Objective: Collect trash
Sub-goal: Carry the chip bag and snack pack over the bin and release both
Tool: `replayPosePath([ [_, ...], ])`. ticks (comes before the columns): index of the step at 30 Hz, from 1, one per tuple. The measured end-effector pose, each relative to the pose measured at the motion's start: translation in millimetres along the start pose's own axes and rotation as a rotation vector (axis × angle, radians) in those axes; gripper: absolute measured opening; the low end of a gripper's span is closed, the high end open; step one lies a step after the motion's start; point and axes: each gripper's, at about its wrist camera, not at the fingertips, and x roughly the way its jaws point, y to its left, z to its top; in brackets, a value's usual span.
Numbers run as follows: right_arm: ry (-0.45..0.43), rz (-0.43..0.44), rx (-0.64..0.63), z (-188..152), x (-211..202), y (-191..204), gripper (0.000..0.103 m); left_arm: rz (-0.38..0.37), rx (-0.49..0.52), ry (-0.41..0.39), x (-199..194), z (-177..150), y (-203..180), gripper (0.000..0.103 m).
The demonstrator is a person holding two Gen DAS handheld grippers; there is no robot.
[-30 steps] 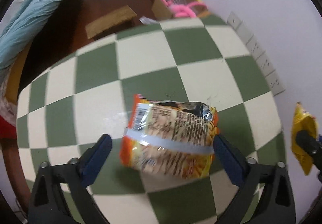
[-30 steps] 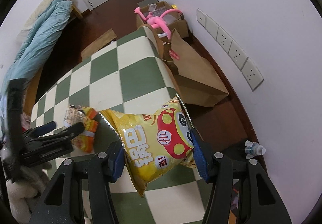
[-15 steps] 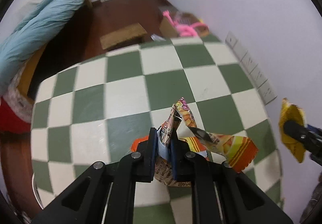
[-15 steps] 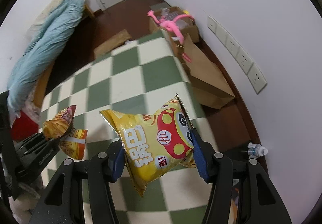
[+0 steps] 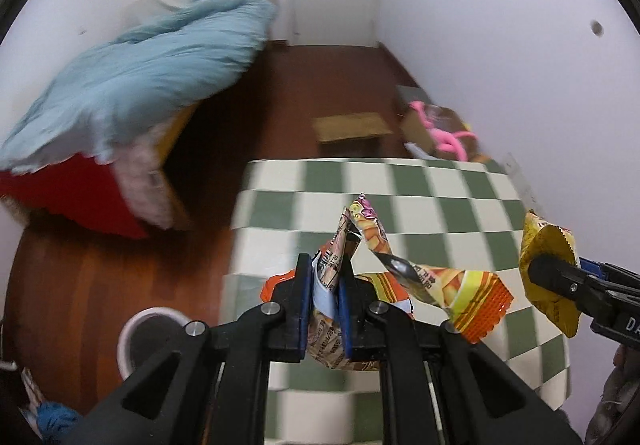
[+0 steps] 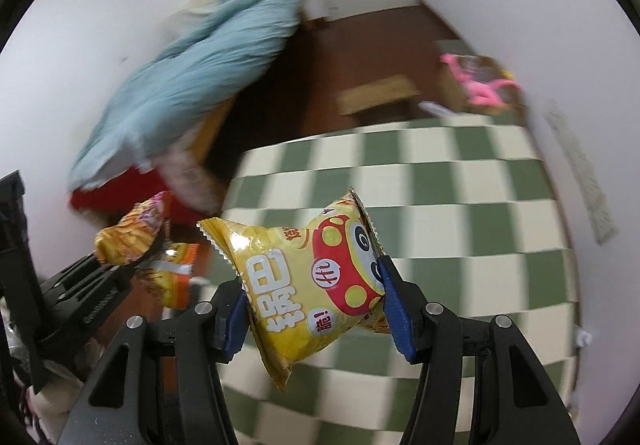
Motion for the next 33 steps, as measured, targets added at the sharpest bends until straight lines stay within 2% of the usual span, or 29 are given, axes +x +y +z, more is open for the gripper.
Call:
replayPosePath([
  [4, 0.049, 0.104, -0.080, -10, 33, 83, 0.060, 0.054, -0.067, 0.004, -18, -16, 69, 0.009],
  [9, 0.160, 0.192, -0.155, -38, 99, 174, 0.060, 0.105, -0.190, 0.044, -26, -47, 160, 0.009],
  [12, 0.250, 0.211, -0.181, -61, 148, 217, 0.060, 0.115, -0.291, 0.117, -8, -74, 217, 0.010],
  [16, 0.382, 0.196, -0.204, -94, 220, 256, 0.060, 0.100, -0.390, 0.223, 28, -110, 274, 0.012],
  [21, 0.487, 0.164, -0.199, -114, 292, 281, 0.060, 0.073, -0.488, 0.352, 74, -150, 319, 0.015],
  [23, 0.519, 0.151, -0.200, -116, 314, 286, 0.060, 0.081, -0.527, 0.373, 85, -161, 331, 0.039],
  [24, 0.533, 0.147, -0.201, -118, 322, 287, 0.060, 0.085, -0.548, 0.374, 88, -167, 336, 0.068],
  [25, 0.539, 0.141, -0.200, -119, 331, 290, 0.060, 0.086, -0.572, 0.373, 90, -173, 342, 0.083],
  [28, 0.564, 0.144, -0.203, -120, 353, 295, 0.062, 0.106, -0.619, 0.380, 91, -190, 355, 0.084],
  [29, 0.567, 0.153, -0.197, -119, 358, 295, 0.070, 0.120, -0.628, 0.387, 90, -196, 358, 0.086],
  [30, 0.571, 0.168, -0.194, -119, 362, 296, 0.087, 0.130, -0.632, 0.391, 90, -200, 361, 0.093],
  [31, 0.572, 0.181, -0.191, -119, 364, 298, 0.095, 0.149, -0.639, 0.390, 88, -204, 363, 0.100],
  [32, 0.573, 0.185, -0.191, -120, 365, 299, 0.103, 0.159, -0.643, 0.389, 86, -207, 365, 0.100],
  [33, 0.572, 0.188, -0.195, -119, 366, 301, 0.103, 0.171, -0.646, 0.388, 83, -210, 366, 0.100],
])
